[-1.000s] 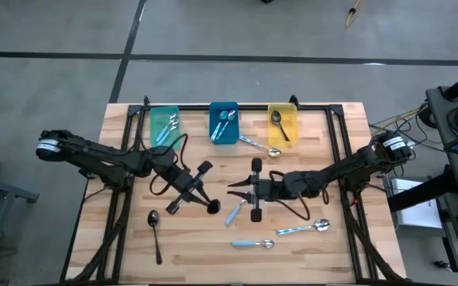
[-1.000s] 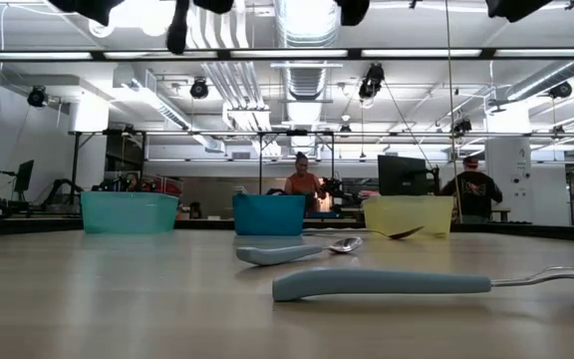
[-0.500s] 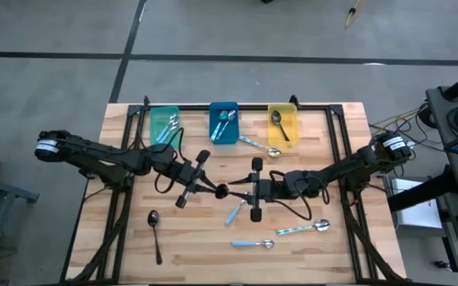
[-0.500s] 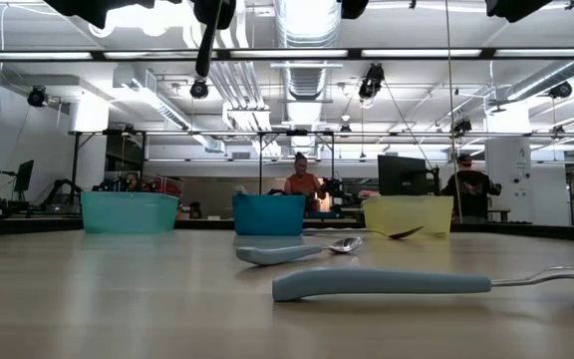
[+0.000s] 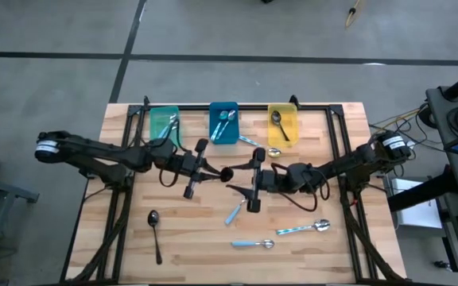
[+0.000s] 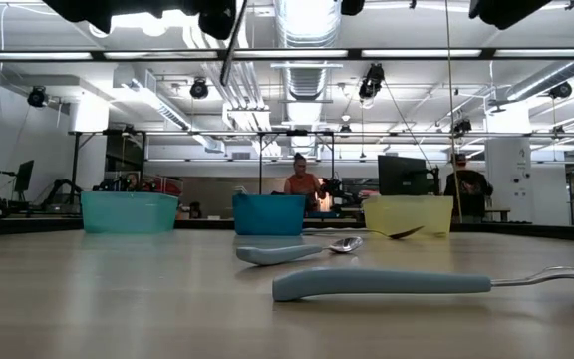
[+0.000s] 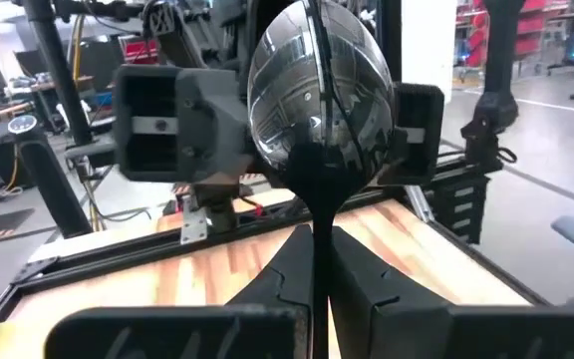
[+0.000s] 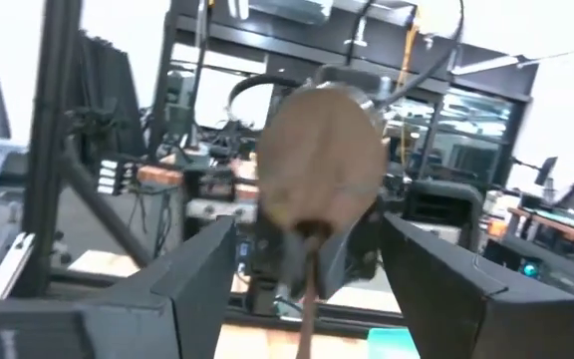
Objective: Sort silverware by color (type)
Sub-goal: Put the black spoon into the yellow bin
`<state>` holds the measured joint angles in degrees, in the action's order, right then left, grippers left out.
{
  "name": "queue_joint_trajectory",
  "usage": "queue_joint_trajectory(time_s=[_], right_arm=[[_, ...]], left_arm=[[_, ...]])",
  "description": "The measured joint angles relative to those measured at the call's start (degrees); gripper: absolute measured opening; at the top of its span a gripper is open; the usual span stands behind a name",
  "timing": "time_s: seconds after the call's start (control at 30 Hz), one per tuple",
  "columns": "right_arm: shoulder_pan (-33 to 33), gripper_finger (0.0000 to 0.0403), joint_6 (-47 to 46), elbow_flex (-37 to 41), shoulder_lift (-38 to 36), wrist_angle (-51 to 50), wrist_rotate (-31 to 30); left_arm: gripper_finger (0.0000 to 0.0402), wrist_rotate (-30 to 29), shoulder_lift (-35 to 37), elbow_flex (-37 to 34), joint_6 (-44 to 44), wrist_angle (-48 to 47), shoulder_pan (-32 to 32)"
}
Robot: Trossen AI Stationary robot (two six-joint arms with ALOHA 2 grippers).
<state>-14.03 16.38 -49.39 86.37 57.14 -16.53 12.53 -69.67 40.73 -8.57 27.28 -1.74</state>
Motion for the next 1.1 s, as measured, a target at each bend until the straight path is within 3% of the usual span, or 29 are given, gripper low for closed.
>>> queue_joint_trajectory(time_s=[0.13, 0.27, 0.53, 0.8, 1.1], right_arm=[[1.51, 0.0238, -2.98, 0.00, 0.00, 0.59, 0.44], [2.26, 0.0238, -3.34, 0.00, 0.00, 0.60, 5.43], [2.83, 0.0238, -2.79, 0.00, 0.00, 2.00, 6.05], [3.47, 0.0237, -2.71, 0.00, 0.00, 1.91, 6.03], [3.47, 0.0186, -2.67, 0.00, 0.00, 1.59, 6.03]], left_arm=[[0.0000, -0.02, -2.21, 0.26, 0.19, 3.86, 0.04], [0.0000, -0.05, -4.13, 0.66, 0.45, 5.87, 0.44], [0.0000, -0.04, -8.33, 0.85, 2.09, 16.39, 0.46], [0.0000, -0.02, -12.59, 0.85, 3.67, 20.67, 0.46], [0.0001, 0.03, -13.07, 0.85, 4.00, 23.77, 0.46]])
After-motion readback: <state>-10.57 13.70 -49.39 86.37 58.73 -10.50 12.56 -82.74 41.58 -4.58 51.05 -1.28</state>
